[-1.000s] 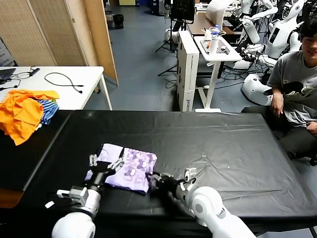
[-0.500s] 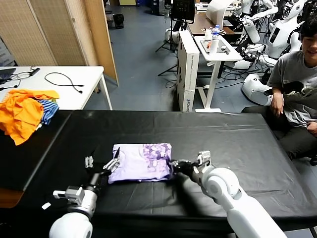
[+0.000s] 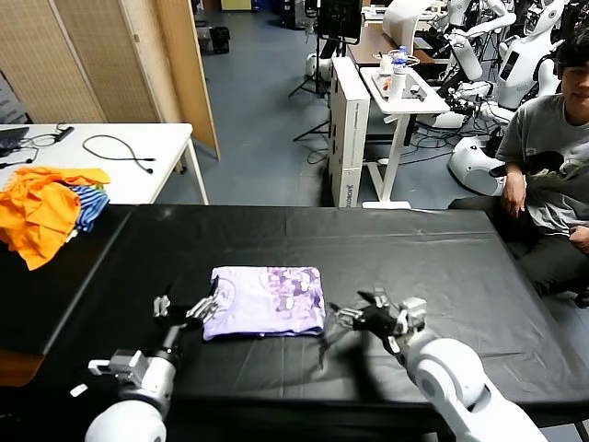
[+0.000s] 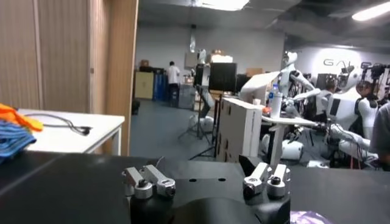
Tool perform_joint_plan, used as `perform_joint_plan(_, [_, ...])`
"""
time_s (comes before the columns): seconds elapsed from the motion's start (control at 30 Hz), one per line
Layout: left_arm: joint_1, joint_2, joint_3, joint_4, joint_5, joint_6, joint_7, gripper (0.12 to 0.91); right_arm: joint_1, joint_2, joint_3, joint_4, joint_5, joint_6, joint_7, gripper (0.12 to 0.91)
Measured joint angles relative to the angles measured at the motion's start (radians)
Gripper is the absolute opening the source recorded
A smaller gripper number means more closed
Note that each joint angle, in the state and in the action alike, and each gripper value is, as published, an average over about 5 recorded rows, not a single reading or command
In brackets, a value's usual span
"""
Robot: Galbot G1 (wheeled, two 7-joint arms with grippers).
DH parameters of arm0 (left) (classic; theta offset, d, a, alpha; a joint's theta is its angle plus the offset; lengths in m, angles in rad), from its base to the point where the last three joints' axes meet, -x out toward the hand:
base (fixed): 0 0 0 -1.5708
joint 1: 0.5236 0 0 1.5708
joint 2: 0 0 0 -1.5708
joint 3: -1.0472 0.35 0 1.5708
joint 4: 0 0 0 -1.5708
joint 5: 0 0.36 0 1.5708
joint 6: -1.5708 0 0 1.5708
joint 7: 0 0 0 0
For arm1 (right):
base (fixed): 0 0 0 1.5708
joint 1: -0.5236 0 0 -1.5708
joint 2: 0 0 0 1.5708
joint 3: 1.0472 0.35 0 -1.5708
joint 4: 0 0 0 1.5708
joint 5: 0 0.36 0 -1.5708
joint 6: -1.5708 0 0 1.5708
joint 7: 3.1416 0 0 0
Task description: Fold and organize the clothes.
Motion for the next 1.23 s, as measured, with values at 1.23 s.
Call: perform_joint_plan(1.23, [0.344, 0.003, -0.005, -0.170, 0.030, -0.001, -0.041, 0.907, -0.886, 0.145, 0.383, 0.256, -0.332, 0.704, 0.034, 0.907])
